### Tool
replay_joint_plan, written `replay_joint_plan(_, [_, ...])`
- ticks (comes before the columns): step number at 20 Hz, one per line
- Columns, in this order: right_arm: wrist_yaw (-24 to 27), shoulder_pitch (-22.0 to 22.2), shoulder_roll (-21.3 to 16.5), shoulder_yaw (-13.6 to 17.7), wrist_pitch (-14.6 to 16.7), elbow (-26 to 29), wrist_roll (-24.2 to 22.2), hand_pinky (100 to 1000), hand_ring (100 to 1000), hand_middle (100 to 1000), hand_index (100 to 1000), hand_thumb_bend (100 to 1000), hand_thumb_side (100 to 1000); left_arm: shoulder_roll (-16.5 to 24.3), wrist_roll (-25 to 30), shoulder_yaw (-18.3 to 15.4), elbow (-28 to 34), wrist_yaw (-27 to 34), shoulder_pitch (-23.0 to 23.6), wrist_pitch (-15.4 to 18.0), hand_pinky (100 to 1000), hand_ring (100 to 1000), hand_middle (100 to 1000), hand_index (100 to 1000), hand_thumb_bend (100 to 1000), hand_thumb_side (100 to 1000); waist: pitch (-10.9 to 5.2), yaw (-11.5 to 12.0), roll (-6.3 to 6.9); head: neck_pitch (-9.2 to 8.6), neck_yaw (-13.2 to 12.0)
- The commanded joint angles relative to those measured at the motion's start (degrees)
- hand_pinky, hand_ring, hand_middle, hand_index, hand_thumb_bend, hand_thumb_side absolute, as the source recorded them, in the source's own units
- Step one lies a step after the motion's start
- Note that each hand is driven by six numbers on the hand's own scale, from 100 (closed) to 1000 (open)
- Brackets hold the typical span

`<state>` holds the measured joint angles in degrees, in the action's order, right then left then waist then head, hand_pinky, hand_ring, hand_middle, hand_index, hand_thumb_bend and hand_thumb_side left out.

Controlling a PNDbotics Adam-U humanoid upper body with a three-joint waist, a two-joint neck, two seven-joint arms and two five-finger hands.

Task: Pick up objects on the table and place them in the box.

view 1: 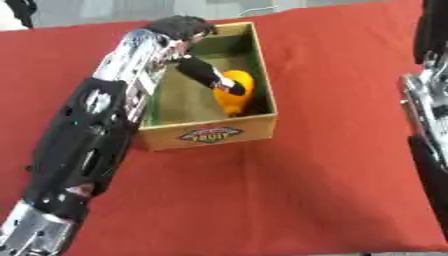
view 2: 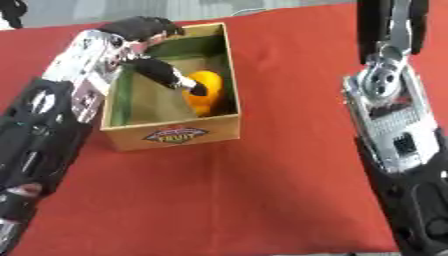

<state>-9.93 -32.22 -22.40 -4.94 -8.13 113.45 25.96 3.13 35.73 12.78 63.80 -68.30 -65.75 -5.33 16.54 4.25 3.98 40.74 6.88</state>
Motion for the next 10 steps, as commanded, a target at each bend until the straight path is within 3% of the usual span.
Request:
replay_joint_plan(1, [0.3, -0.6, -0.4, 0.5, -0.1, 1.1, 0.0, 836, 789, 678, 875, 100, 1000, 2.2, -0.1, -1.4, 3.7, 3.0, -1.7, -1.2, 788, 899, 906, 973, 1000, 815, -1.5, 0.0, -0.24, 0.12, 0.3])
replay_joint_plan(6, [0.1, -0.6, -0.5, 0.6, -0.1, 1.1, 0.0, 836, 789, 679, 875, 100, 1000, 4.7, -1.3, -2.4, 11.4, 6.1, -1.1, -2.4, 763, 870, 858, 947, 1000, 812, -1.6, 0.4, -0.28, 0.35, 1.0])
replay_joint_plan(8, [0.0, -0.6, -0.6, 0.7, -0.1, 1.1, 0.1, 836, 789, 679, 874, 100, 1000, 6.4, -2.2, -2.6, 15.6, 7.1, -0.5, -3.1, 733, 832, 811, 913, 884, 850, -1.7, 0.7, -0.29, 0.51, 1.3])
replay_joint_plan(10, [-0.1, -0.6, -0.6, 0.8, -0.1, 1.1, 0.2, 836, 789, 680, 874, 100, 1000, 8.5, -3.3, -2.2, 19.4, 9.7, 0.5, -4.2, 707, 800, 763, 895, 842, 868, -1.77, 1.1, -0.38, 0.85, 1.9])
